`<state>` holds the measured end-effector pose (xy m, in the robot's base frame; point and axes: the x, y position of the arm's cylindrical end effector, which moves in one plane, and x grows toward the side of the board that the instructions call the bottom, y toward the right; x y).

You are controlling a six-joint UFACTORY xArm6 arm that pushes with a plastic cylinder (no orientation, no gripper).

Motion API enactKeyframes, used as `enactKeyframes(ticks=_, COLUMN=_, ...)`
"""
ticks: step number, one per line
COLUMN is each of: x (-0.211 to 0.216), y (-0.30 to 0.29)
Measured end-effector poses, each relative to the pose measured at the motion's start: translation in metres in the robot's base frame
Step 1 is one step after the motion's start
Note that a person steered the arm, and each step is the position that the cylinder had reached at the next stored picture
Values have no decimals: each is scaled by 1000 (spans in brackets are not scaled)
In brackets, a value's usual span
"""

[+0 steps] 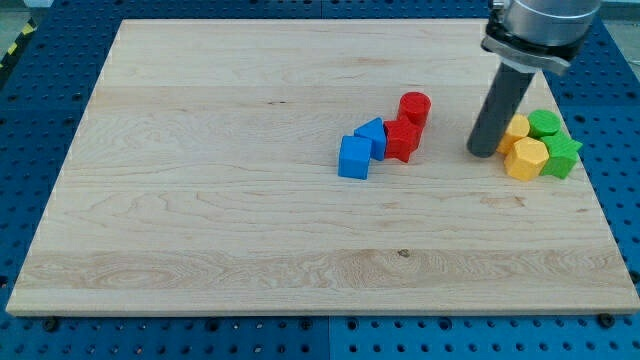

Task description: Separate the cube from the blue triangle

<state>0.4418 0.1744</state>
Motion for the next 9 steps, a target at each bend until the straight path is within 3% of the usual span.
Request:
enactKeyframes(ticks=3, x=5, y=-24)
enactKeyframes(ticks=7, x=21, y=-110)
enactKeyframes(ticks=9, x=21, y=-112)
